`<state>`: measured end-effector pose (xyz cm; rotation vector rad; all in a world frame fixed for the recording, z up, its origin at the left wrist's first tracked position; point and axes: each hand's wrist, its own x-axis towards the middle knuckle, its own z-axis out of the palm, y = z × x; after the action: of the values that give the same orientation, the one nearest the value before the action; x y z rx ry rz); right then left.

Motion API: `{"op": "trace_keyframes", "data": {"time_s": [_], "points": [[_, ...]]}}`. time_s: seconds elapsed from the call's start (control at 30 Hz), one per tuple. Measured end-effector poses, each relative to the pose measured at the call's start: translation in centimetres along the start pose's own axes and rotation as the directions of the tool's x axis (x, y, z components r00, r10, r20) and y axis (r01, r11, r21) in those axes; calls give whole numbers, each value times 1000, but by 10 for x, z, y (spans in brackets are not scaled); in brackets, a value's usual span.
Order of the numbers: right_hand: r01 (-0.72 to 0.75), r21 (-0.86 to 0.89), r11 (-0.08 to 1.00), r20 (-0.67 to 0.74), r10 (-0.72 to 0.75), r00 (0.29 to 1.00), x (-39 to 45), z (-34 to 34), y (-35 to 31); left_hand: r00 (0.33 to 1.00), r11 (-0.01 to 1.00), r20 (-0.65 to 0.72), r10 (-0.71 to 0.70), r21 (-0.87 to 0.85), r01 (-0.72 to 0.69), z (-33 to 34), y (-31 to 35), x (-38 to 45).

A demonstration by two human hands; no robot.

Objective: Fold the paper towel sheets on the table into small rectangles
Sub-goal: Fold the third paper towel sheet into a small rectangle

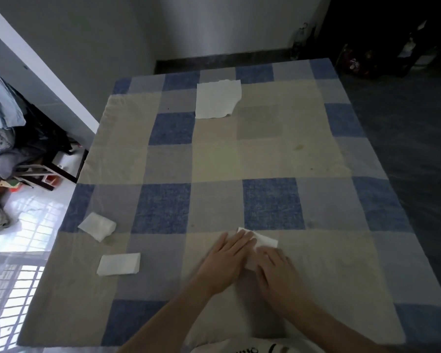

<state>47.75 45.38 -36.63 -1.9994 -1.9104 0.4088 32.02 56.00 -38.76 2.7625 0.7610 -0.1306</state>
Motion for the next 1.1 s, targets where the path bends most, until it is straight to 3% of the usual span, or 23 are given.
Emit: {"op": "trace_keyframes", "data": {"time_s": [0.07,0.13,0.23,0.53,0.67,0.77,0.87,1.0,1.1], "points": [[-78,62,995,-50,81,995,15,-2,-14,999,999,-4,35,11,-35,-1,-4,0],[-122,78,989,-14,124,992,32,3,-30,994,995,-42,99,-2,-99,-4,-7,0],[-132,2,991,31,132,991,41,22,-35,989,983,-31,148,112,-143,-7,-9,0],[-232,-120,965,152,249,956,13,20,1,1000,998,-20,17,67,-15,-4,-8,-2],[-265,-161,951,183,292,939,8,16,5,989,995,-113,-99,10,101,-8,8,8],[-196,-233,952,201,245,948,6,20,7,982,994,-160,-103,-56,95,-12,32,25],[-106,-308,945,252,188,949,6,23,11,988,993,-116,-104,-75,96,-3,45,36],[-186,-271,945,230,251,940,9,21,8,982,985,-74,-171,-44,169,8,35,27],[-229,-212,950,215,274,938,11,17,6,943,946,-82,-322,-74,316,5,22,17]]}}
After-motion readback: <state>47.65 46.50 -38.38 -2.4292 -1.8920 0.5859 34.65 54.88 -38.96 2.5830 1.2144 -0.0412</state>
